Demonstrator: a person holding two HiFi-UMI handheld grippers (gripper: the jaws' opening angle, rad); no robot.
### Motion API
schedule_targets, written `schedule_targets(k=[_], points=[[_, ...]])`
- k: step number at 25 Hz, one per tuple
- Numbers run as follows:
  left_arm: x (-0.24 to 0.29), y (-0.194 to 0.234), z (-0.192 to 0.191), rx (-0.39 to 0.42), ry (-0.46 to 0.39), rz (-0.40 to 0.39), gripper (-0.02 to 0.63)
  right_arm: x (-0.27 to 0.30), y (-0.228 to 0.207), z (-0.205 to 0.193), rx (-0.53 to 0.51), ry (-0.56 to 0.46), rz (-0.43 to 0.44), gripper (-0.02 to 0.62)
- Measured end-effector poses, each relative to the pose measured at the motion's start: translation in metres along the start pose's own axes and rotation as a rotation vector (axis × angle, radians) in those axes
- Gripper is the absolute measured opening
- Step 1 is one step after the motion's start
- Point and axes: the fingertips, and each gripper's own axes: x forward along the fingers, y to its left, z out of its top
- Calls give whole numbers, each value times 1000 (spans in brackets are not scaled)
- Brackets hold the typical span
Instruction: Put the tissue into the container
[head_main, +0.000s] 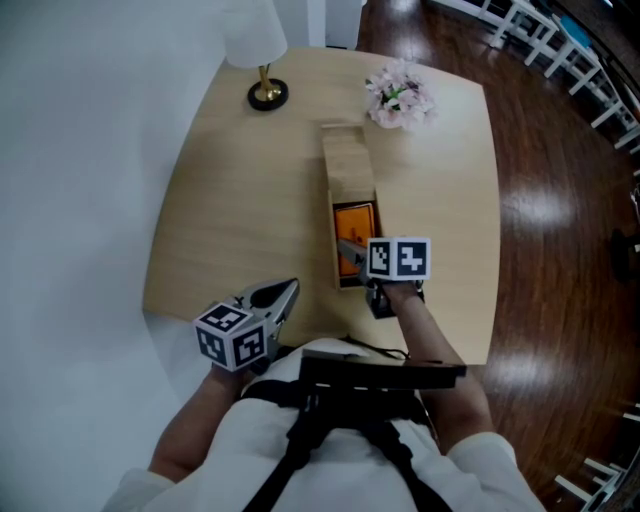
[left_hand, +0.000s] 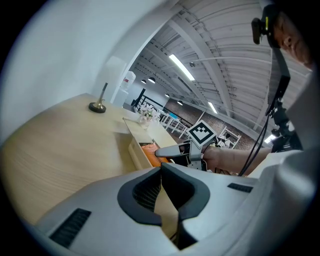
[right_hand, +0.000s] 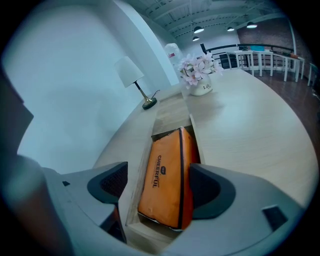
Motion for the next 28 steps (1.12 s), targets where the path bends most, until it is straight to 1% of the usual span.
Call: schedule_targets(k=[4,16,21,28], points=[[2,0,1,2,0,-2,-6,-1,-1,1,5,-3,17,385],[5,-5,9,13,-9,-13,-6,-9,-4,3,30,-30,13,385],[7,-10,12,19,-10,-22,-6,-17,-3,7,37,-58,20,385],[13,-17,20,25,-20,-38,-6,-39,-9,19,56,-133,33,385]])
